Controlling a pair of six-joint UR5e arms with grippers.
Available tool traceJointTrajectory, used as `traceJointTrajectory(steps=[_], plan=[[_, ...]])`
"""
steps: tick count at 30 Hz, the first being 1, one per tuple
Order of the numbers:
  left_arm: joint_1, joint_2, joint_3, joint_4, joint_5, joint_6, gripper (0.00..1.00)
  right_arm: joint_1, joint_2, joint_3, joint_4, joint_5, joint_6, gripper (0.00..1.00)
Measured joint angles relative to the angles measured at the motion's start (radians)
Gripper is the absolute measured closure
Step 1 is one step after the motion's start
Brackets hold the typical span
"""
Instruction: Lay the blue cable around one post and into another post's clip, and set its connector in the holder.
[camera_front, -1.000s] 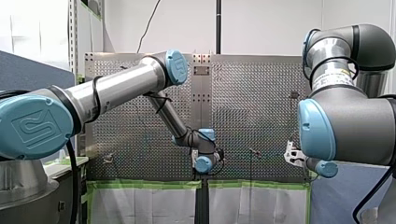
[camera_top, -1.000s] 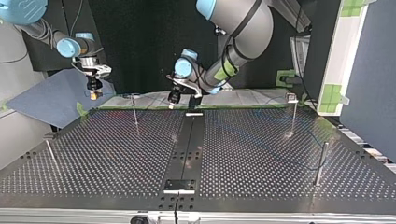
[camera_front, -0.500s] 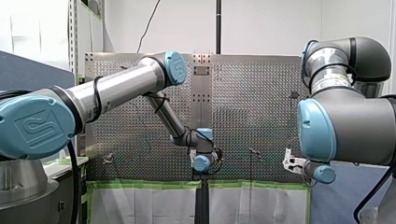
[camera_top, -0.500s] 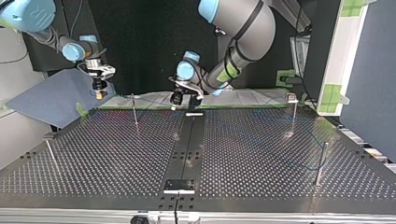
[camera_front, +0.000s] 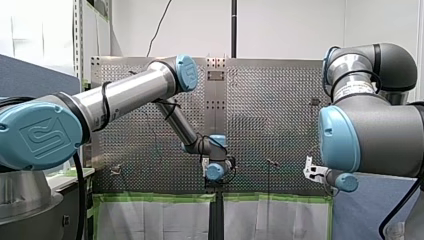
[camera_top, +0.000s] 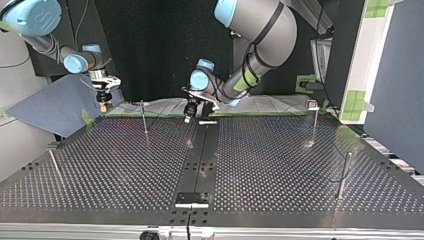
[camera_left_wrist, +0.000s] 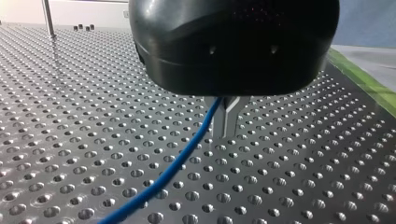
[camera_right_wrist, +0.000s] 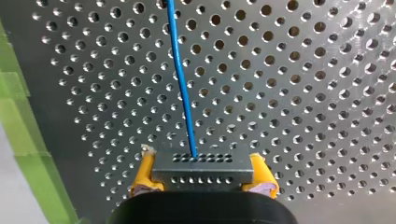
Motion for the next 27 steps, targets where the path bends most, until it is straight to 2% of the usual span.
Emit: traceJointTrajectory(steps=[7, 15, 18, 19, 20, 21, 22, 23, 24, 25, 26, 27], plan=[[-0.001, 0.000, 0.000, -0.004, -0.001, -0.003, 0.99, 0.001, 0.000, -0.019, 0.009, -0.001, -0.003, 1.00], [-0.005, 0.000, 0.000, -0.013, -0.002, -0.003, 0.99, 0.004, 0.000, -0.021, 0.017, -0.008, -0.016, 1.00], [-0.007, 0.000, 0.000, -0.017, -0.002, -0.003, 0.93, 0.006, 0.000, -0.022, 0.019, -0.012, -0.017, 1.00], [-0.007, 0.000, 0.000, -0.019, -0.002, -0.003, 0.88, 0.007, 0.000, -0.022, 0.019, -0.012, -0.017, 1.00], [-0.008, 0.000, 0.000, -0.021, -0.002, -0.003, 0.77, 0.007, 0.000, -0.022, 0.019, -0.013, -0.018, 1.00], [-0.009, 0.000, 0.000, -0.023, -0.001, -0.003, 0.77, 0.008, 0.000, -0.022, 0.019, -0.013, -0.018, 1.00], [-0.010, 0.000, 0.000, -0.027, 0.001, -0.003, 0.65, 0.008, 0.000, -0.022, 0.019, -0.013, -0.018, 1.00], [-0.011, 0.000, 0.000, -0.031, 0.003, -0.003, 0.49, 0.009, 0.000, -0.022, 0.019, -0.013, -0.018, 1.00], [-0.012, 0.000, 0.000, -0.034, 0.005, -0.003, 0.49, 0.010, 0.000, -0.022, 0.019, -0.013, -0.018, 1.00], [-0.013, 0.001, 0.000, -0.039, 0.008, -0.003, 0.33, 0.011, 0.000, -0.022, 0.019, -0.013, -0.018, 1.00], [-0.014, 0.001, 0.000, -0.042, 0.012, -0.002, 0.04, 0.011, 0.000, -0.022, 0.019, -0.013, -0.018, 1.00], [-0.015, 0.001, 0.000, -0.045, 0.017, 0.000, 0.04, 0.012, 0.000, -0.022, 0.019, -0.014, -0.018, 1.00]])
